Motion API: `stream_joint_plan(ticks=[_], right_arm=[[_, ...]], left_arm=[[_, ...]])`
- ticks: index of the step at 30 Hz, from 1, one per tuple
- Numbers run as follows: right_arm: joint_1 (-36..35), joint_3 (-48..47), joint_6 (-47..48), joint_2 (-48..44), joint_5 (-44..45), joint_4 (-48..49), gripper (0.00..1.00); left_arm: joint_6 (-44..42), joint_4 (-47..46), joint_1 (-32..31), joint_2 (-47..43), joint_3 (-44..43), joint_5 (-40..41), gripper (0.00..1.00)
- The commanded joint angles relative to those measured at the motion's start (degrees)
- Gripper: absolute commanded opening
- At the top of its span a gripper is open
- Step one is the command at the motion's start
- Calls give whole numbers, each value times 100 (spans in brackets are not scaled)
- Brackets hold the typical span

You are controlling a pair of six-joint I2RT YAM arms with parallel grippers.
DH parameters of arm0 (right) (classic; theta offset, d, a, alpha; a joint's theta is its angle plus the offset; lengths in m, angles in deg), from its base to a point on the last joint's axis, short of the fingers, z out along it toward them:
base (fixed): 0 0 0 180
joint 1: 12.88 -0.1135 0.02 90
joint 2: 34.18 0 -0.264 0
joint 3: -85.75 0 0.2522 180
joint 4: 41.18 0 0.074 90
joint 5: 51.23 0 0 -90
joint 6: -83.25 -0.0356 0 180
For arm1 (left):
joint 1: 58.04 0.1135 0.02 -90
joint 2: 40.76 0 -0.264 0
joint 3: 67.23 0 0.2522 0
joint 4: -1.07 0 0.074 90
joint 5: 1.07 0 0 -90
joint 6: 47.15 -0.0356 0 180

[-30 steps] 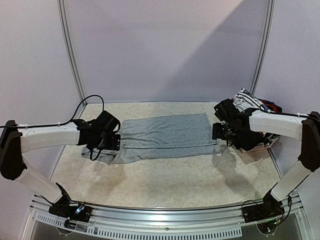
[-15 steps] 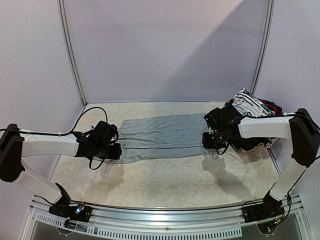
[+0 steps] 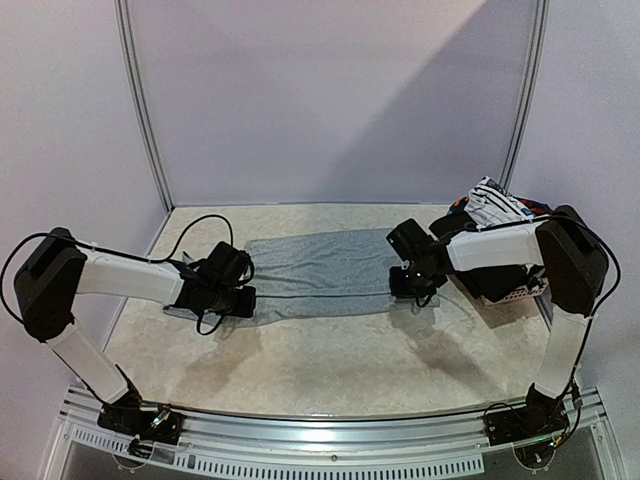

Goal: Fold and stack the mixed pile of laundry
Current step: Smooth out the flattened tank top at the center of the board.

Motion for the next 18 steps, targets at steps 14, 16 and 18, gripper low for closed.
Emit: stream_joint_plan(ticks=[14, 16, 18], right_arm=[[198, -475, 63, 618, 300, -226, 21], [221, -530, 97, 649, 299, -236, 21], [255, -585, 132, 673, 290, -241, 21]], left_arm=[[-5, -308, -63, 297, 224, 239, 30], [1, -325, -68, 317, 250, 252, 29], [9, -333, -68, 319, 281, 265, 29]])
